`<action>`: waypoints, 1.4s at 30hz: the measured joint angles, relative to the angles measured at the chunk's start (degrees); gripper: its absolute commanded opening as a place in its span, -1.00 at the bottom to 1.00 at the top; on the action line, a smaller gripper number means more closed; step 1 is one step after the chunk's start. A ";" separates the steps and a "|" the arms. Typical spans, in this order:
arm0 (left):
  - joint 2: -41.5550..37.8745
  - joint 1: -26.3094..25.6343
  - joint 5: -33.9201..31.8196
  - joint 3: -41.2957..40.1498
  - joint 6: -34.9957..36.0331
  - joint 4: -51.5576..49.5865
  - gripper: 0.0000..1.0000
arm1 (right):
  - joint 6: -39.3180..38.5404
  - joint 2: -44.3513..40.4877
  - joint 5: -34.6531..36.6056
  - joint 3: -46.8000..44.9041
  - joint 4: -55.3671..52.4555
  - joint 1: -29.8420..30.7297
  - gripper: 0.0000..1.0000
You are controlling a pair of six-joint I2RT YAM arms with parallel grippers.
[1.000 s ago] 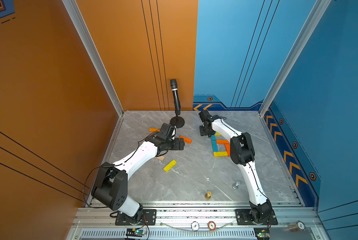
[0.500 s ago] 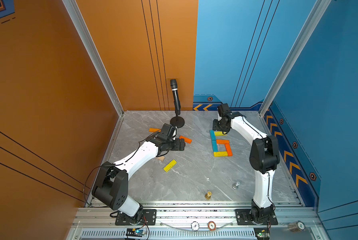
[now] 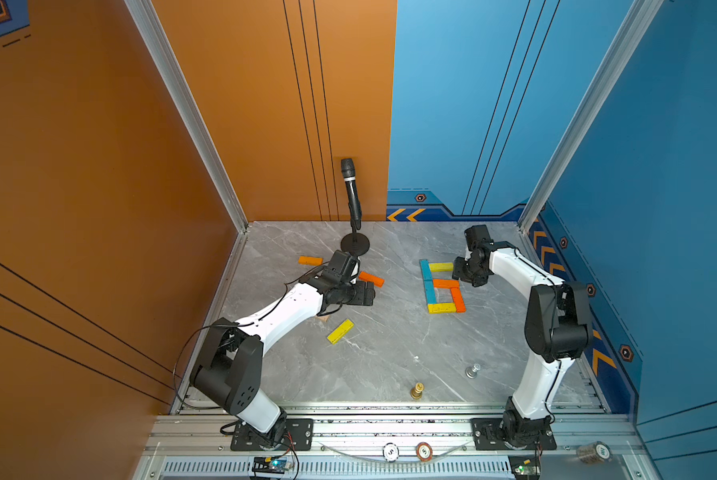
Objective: Assemble the number 6 with building blocks
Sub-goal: Adjust the building block at the center of the board.
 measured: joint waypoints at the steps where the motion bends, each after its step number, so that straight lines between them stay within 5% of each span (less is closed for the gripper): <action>1: 0.00 -0.02 0.00 0.02 0.00 -0.02 0.86 | -0.02 0.02 -0.26 -0.02 0.09 0.09 0.10; 29: 0.00 -0.02 -0.46 0.31 0.63 -0.33 0.86 | -12.66 4.50 9.94 3.89 -4.83 7.85 0.38; 42: -0.02 -0.02 -0.50 0.52 0.63 -0.50 0.86 | -11.41 5.44 10.58 5.99 -4.87 7.48 0.32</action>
